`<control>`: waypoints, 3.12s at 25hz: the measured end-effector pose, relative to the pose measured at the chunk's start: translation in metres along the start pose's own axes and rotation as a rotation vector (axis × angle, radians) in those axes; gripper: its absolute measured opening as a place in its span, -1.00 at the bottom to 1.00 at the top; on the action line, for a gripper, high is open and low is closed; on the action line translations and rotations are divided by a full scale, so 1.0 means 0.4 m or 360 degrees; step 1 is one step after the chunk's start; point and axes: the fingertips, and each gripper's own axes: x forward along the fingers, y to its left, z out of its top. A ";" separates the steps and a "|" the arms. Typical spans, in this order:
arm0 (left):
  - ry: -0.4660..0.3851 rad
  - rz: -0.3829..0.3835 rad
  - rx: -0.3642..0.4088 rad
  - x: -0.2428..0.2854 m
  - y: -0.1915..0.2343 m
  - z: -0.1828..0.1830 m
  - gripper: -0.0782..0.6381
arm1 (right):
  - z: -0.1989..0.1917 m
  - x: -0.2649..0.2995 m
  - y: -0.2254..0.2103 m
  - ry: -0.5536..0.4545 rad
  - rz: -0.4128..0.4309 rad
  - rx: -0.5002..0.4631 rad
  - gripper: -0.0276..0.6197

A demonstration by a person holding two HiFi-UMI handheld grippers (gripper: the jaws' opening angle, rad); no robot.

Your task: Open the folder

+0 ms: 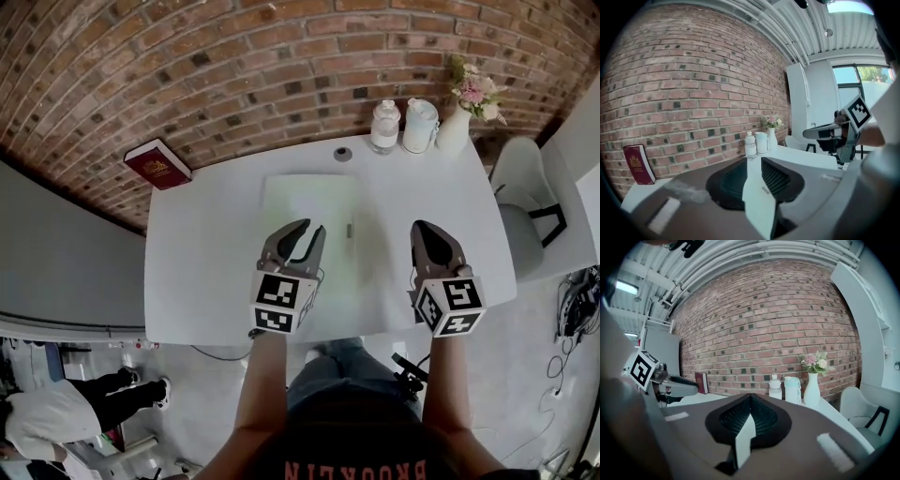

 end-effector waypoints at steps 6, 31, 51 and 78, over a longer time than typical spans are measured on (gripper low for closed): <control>0.0173 -0.0166 0.0104 0.015 -0.076 -0.087 -0.49 | -0.050 -0.068 -0.014 0.0038 -0.0118 0.0062 -0.92; 0.0867 -0.0504 0.0714 0.012 -0.289 -0.464 -0.15 | -0.257 -0.234 -0.035 0.0212 -0.0306 0.0222 -0.92; 0.0916 -0.0796 0.0806 -0.006 -0.315 -0.471 -0.53 | -0.202 -0.219 -0.055 0.0140 -0.0305 0.0230 -0.92; 0.0471 -0.0824 -0.0489 -0.044 -0.227 -0.299 -0.73 | -0.103 -0.151 0.039 0.0076 -0.0163 0.0118 -0.92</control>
